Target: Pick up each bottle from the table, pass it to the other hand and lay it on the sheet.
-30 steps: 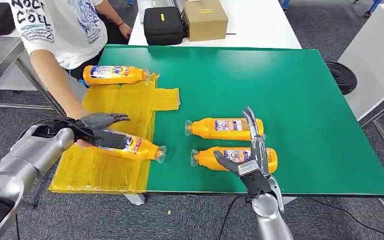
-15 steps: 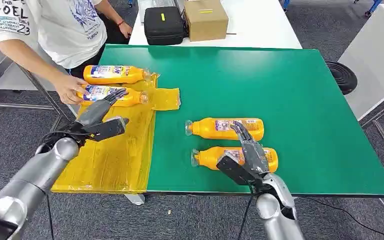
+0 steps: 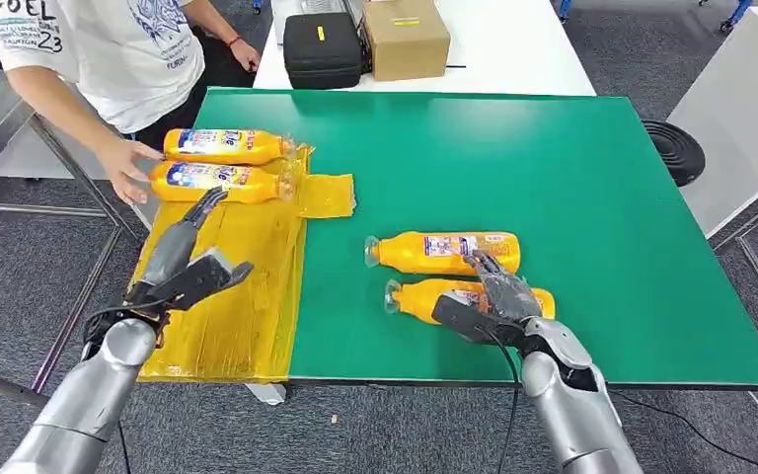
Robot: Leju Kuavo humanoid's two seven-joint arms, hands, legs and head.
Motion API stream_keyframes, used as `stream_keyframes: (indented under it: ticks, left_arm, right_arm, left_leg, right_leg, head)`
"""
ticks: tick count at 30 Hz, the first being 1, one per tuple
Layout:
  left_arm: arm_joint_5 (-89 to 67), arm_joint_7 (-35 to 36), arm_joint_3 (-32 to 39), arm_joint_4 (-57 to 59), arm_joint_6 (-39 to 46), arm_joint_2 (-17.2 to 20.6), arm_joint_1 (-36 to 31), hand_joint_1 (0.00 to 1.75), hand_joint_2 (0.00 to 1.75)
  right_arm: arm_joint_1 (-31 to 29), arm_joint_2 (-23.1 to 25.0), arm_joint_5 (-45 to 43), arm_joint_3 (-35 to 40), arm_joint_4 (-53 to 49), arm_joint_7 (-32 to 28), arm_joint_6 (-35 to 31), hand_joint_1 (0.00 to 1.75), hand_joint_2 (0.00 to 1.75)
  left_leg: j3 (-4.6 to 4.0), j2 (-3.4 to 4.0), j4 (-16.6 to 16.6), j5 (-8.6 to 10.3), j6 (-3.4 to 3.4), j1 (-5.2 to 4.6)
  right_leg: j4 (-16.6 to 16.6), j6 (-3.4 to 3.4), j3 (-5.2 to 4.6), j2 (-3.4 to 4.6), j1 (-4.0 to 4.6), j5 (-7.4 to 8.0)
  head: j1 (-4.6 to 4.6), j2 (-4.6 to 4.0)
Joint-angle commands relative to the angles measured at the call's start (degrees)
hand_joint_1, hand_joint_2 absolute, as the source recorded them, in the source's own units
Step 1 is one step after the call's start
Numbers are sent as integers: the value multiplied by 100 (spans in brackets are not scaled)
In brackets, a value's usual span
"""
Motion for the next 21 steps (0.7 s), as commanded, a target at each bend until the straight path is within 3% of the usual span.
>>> stream_keyframes:
  ticks: [1, 12, 21]
  left_arm:
    - [-52, 19, 326, -158, -1, -105, 169, 0, 175]
    - [-140, 87, 484, -131, -3, -61, 186, 0, 175]
    - [-200, 103, 548, -226, 11, -34, 353, 0, 175]
  right_arm:
    - [-529, -228, 7, 447, 897, 29, 19, 0, 175]
    - [-969, -395, -172, 932, 1324, -197, 242, 0, 175]
    - [-841, -533, -257, 1202, 1167, -187, 193, 0, 175]
  left_leg:
    - [20, 10, 0, -7, 2, 1]
    - [29, 18, -2, -11, 1, 0]
    - [28, 9, -2, -10, 0, 1]
  right_leg:
    - [-5, -10, 20, 4, 4, -3]
    - [-5, -14, 27, 11, 3, -4]
    - [-6, -13, 29, 1, 5, -7]
  head:
    - [0, 0]
    - [0, 0]
    - [0, 0]
